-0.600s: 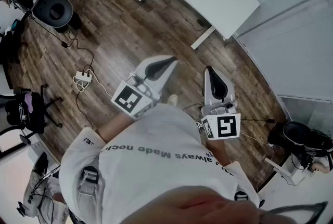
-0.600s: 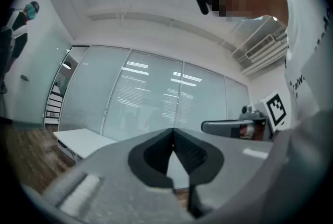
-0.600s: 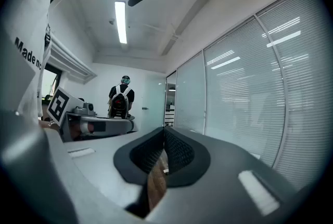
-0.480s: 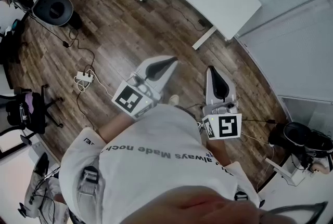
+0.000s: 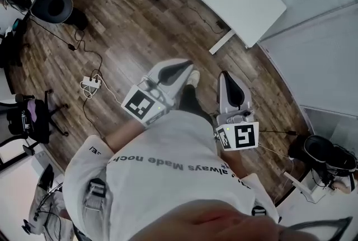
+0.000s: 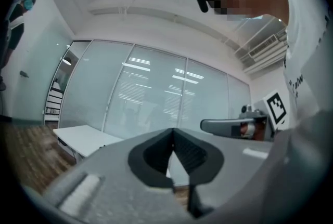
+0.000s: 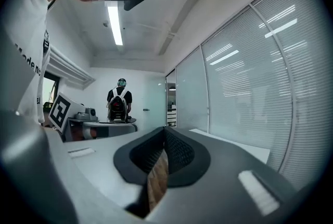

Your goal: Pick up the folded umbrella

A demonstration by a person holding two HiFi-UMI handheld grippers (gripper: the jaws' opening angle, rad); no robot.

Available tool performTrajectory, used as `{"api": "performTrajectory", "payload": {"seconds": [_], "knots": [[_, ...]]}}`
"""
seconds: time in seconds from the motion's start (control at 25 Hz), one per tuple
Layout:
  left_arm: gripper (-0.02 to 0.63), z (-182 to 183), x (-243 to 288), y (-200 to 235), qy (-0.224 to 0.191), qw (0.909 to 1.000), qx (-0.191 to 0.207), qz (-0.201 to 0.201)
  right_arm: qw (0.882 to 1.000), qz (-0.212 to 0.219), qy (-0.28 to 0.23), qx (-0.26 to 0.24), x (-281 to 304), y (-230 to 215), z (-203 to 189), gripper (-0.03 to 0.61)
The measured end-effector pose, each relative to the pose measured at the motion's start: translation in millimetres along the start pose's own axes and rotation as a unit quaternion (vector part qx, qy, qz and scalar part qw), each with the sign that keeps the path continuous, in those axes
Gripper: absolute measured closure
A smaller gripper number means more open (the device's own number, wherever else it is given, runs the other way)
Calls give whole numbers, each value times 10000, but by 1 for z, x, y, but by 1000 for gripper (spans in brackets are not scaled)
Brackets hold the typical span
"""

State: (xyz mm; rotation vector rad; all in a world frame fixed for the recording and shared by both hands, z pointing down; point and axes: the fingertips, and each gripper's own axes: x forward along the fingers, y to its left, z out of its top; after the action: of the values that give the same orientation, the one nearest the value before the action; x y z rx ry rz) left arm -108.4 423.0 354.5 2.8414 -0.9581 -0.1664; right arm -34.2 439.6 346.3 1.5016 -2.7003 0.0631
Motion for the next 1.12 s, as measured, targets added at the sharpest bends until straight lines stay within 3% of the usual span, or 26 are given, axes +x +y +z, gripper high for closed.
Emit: {"api": "performTrajectory", "payload": {"seconds": [0.2,0.76,1.12], "knots": [[611,0,44,35,-13,9999,0,131,10000,5,-76,-14,36,-44,0,577],[611,21,233,119,-46,9997,130,201,9999,106,-42,22,137,-221,17,577],[611,15,298,158,-50,9992,110,380,9998,179,18,32,179,-290,15,577]]}}
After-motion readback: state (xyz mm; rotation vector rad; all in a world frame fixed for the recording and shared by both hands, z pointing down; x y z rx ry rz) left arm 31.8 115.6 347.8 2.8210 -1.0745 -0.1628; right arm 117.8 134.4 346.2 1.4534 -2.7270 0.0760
